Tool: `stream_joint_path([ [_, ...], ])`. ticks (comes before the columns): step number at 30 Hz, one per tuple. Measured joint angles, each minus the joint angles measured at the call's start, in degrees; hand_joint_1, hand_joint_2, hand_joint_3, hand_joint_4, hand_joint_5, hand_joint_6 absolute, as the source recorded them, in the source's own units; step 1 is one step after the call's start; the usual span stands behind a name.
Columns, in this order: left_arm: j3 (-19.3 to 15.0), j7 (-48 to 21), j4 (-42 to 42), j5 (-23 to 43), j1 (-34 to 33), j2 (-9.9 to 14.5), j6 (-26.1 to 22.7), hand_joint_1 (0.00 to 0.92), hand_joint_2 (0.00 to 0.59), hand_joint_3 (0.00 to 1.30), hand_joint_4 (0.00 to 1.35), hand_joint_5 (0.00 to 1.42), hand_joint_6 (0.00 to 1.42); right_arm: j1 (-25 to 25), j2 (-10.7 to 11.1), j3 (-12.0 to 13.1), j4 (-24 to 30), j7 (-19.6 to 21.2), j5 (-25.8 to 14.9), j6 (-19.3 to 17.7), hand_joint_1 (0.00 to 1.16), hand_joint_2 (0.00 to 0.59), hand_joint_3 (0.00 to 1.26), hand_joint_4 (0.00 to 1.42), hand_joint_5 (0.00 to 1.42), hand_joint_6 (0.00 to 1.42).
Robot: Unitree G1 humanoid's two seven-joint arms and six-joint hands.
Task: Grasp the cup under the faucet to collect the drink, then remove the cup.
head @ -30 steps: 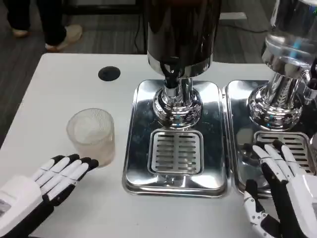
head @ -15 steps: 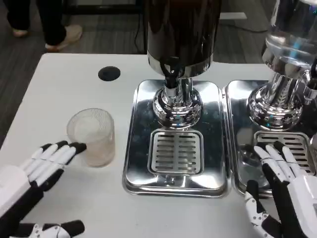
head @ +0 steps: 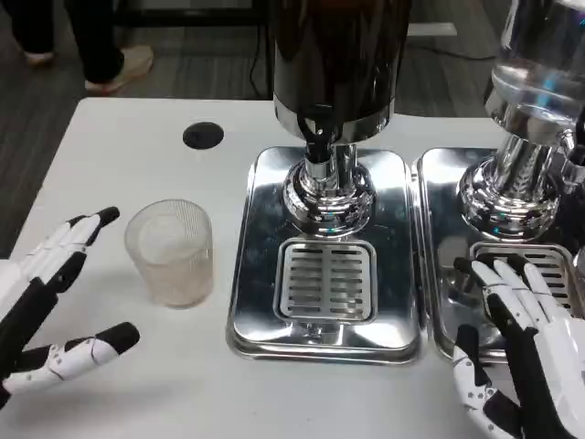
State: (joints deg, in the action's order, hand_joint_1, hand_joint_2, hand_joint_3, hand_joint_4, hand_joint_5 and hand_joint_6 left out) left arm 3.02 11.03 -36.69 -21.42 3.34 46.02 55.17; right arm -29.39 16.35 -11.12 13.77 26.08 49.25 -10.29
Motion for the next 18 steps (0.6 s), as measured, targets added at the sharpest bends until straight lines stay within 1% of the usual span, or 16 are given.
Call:
stream_joint_path([
  [3,-0.1,-3.8,-0.7,2.6,-3.0,-2.0,-3.6,0.000,0.060,0.00,0.00,0.00,0.09,0.1,-0.2,-0.1,0.1,-0.2,0.0,0.1,0.48,0.585,0.19,0.13,0.05,0.19],
  [4,-0.1,-4.2,-1.4,2.7,-4.1,-2.2,-4.0,0.000,0.059,0.00,0.00,0.00,0.09,0.2,-0.4,-0.2,0.1,-0.3,0.0,0.1,0.48,0.585,0.20,0.13,0.06,0.20],
  [9,-0.1,-4.9,-8.0,2.7,-10.5,-3.7,-5.2,0.000,0.057,0.00,0.00,0.00,0.09,0.6,-0.8,-0.9,0.0,-0.3,0.1,0.1,0.48,0.585,0.22,0.14,0.06,0.21],
  [13,0.1,-5.1,-11.2,2.6,-13.8,-4.3,-5.7,0.000,0.054,0.00,0.00,0.00,0.09,0.8,-1.1,-1.0,0.0,-0.3,0.1,0.1,0.48,0.585,0.22,0.15,0.07,0.21],
  [18,0.7,-7.8,-15.0,2.6,-17.6,-5.3,-7.8,0.000,0.046,0.00,0.00,0.00,0.09,0.3,-1.3,-1.0,0.1,-0.3,0.2,0.1,0.48,0.585,0.23,0.15,0.08,0.23],
])
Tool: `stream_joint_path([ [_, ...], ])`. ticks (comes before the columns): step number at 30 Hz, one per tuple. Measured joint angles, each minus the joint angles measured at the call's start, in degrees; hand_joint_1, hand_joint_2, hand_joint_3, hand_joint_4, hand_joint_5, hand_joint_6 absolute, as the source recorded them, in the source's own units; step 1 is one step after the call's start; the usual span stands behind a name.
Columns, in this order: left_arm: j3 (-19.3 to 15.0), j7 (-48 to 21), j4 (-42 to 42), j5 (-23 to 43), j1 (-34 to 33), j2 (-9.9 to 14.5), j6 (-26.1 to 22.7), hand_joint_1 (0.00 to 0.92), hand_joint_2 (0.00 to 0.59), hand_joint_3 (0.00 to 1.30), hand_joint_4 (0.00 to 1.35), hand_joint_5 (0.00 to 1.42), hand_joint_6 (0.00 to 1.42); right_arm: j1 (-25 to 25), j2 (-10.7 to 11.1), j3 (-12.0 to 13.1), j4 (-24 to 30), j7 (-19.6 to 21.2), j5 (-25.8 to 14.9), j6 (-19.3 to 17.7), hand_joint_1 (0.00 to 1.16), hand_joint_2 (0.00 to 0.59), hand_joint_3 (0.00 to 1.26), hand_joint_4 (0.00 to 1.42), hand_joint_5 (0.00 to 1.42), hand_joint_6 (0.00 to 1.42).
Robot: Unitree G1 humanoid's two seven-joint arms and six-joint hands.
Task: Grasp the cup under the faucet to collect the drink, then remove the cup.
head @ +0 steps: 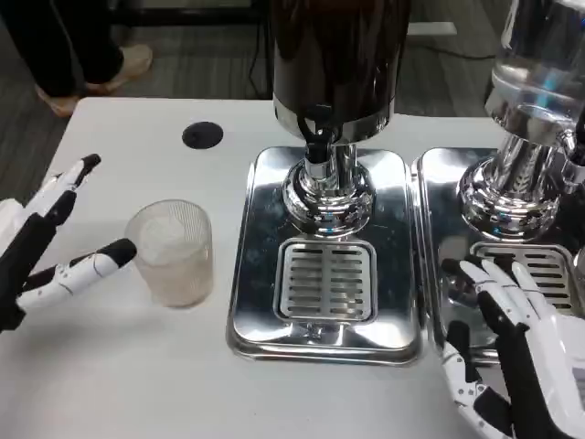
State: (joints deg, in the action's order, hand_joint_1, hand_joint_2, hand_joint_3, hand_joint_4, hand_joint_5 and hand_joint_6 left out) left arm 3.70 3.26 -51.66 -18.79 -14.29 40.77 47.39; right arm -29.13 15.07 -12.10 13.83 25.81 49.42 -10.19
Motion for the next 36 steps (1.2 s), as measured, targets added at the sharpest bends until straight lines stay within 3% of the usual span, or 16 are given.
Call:
stream_joint_path([
  [10,2.8,-3.1,-5.5,-0.8,-5.0,-1.4,-1.8,0.002,0.025,0.00,0.00,0.01,0.11,-0.4,-0.3,0.0,0.1,0.0,0.2,0.0,0.48,0.585,0.23,0.15,0.08,0.23],
  [12,3.7,-3.6,-6.4,-1.8,-5.8,-1.5,-1.7,0.049,0.021,0.00,0.00,0.01,0.11,-0.4,-0.4,0.0,0.1,0.0,0.3,0.0,0.48,0.585,0.23,0.15,0.09,0.23],
  [17,4.5,-4.2,-8.6,-2.2,-7.0,-2.3,-1.7,0.057,0.018,0.00,0.00,0.01,0.11,-0.5,-0.6,-0.1,0.1,0.0,0.4,0.0,0.48,0.585,0.24,0.16,0.09,0.23],
  [36,8.4,-4.9,-11.6,-4.6,-10.7,-2.6,-3.5,0.097,0.007,0.00,0.00,0.00,0.10,-0.6,-0.9,-0.6,0.2,0.0,0.4,0.0,0.50,0.570,0.25,0.16,0.10,0.26],
])
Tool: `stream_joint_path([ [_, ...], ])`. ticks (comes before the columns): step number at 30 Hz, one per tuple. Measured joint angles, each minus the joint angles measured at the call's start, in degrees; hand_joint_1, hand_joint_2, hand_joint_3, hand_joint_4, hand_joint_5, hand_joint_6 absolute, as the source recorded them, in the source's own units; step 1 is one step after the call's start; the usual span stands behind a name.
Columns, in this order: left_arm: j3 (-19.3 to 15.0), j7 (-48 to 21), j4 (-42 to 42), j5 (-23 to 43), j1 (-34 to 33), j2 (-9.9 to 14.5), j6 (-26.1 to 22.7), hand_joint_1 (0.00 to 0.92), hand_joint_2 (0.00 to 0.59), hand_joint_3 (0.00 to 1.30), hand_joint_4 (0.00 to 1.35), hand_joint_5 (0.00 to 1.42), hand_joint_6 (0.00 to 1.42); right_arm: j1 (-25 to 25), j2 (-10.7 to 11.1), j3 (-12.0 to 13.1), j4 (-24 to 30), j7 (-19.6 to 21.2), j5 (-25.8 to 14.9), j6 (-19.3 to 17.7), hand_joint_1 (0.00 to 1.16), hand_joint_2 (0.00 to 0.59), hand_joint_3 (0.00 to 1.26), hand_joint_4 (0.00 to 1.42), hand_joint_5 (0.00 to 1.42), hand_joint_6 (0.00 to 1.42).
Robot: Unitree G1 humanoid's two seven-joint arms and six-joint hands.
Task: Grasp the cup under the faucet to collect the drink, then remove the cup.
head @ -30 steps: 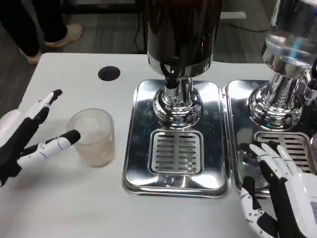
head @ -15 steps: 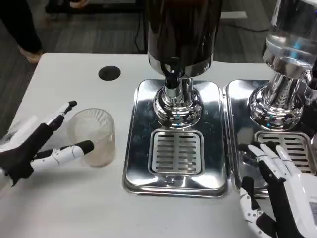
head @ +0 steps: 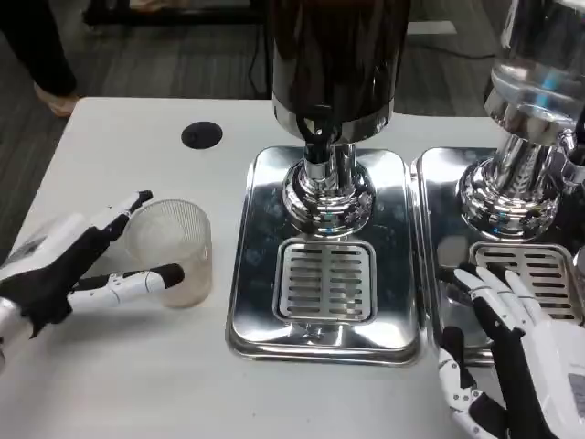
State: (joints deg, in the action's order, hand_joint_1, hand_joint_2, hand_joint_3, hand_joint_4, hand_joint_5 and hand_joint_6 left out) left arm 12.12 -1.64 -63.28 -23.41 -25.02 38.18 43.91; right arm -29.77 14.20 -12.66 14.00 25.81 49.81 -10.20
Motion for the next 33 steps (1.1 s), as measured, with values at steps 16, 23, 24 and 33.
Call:
stream_joint_path([
  [16,0.7,2.4,-1.1,-1.7,-0.7,-1.4,-0.7,0.164,0.045,0.00,0.00,0.08,0.16,0.1,0.0,0.0,0.7,-0.7,-1.4,-0.3,0.49,0.562,0.25,0.16,0.11,0.31],
  [23,0.9,2.6,-1.6,-1.9,-0.9,-2.2,-1.9,0.160,0.047,0.00,0.00,0.09,0.16,0.1,0.0,0.0,2.2,-1.1,-2.9,-0.8,0.49,0.562,0.25,0.17,0.12,0.33],
  [24,0.9,2.8,-1.6,-1.9,-0.9,-2.3,-1.9,0.159,0.048,0.00,0.00,0.09,0.16,0.1,-0.1,0.0,2.2,-1.1,-2.9,-0.9,0.49,0.562,0.25,0.17,0.12,0.33],
  [33,0.9,4.6,-2.2,-2.0,-1.5,-3.5,-1.8,0.139,0.074,0.00,0.00,0.15,0.19,0.1,-0.1,0.0,2.2,-1.6,-4.2,-1.0,0.49,0.559,0.26,0.17,0.12,0.35],
])
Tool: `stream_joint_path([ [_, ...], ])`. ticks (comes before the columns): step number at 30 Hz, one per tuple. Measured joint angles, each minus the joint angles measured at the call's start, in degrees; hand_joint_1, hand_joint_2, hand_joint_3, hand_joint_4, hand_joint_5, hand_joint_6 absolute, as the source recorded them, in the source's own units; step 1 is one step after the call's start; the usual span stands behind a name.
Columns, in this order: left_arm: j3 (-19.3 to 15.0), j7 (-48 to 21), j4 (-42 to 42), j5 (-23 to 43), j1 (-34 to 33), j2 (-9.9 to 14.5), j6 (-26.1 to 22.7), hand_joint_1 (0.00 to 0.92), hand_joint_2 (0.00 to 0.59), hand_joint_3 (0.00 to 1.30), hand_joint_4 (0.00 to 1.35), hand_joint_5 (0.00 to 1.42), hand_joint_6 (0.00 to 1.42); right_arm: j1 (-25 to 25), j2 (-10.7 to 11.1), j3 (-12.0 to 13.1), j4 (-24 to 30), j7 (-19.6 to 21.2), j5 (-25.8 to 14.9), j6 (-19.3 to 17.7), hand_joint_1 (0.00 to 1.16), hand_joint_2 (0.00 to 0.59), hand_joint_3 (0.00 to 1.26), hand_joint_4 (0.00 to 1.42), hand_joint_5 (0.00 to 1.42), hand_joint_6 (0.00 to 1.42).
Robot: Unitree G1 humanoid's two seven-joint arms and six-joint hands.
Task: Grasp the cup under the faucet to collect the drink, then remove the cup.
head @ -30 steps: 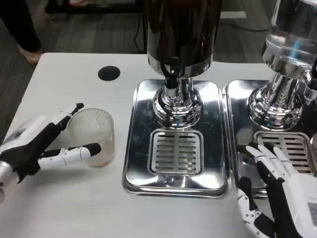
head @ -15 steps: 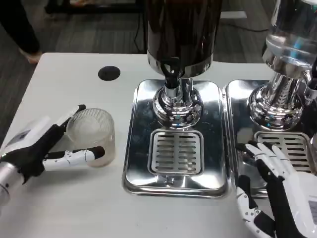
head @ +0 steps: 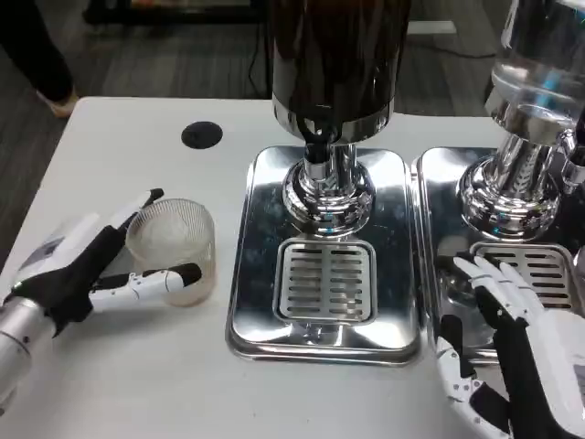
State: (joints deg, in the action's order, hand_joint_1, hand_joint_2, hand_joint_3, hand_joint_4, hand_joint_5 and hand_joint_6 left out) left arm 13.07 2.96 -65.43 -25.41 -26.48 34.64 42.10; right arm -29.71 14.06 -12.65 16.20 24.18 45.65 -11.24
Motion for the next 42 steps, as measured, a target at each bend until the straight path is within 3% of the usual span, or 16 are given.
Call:
stream_joint_path([
  [6,0.0,0.4,-1.1,0.1,-0.4,-0.5,1.1,0.163,0.123,0.13,0.15,0.31,0.36,-0.1,-0.1,0.0,0.1,-0.2,-0.9,-0.1,0.49,0.555,0.26,0.17,0.13,0.35],
  [11,-0.2,1.7,-2.3,0.2,-0.9,-1.0,3.3,0.141,0.190,0.28,0.32,0.56,0.73,-0.1,-0.1,0.1,0.1,-0.5,-1.7,-0.2,0.48,0.553,0.26,0.17,0.14,0.37],
  [16,-0.5,2.6,-3.4,0.2,-0.9,-1.3,5.4,0.124,0.209,0.35,0.42,0.69,0.90,-0.2,-0.2,0.3,0.1,-0.8,-2.6,-0.4,0.48,0.553,0.26,0.18,0.14,0.37],
  [30,-2.2,7.6,-4.0,0.4,-0.7,-2.4,9.2,0.135,0.233,0.37,0.49,0.78,1.00,-0.2,-0.3,0.4,0.1,-0.8,-3.6,-1.4,0.47,0.553,0.25,0.19,0.16,0.33],
  [42,-3.4,7.6,-2.6,2.2,-0.7,-5.4,12.9,0.136,0.234,0.37,0.49,0.78,1.01,-1.0,-1.2,0.7,0.3,-0.8,-3.9,-1.4,0.47,0.553,0.25,0.20,0.16,0.32],
])
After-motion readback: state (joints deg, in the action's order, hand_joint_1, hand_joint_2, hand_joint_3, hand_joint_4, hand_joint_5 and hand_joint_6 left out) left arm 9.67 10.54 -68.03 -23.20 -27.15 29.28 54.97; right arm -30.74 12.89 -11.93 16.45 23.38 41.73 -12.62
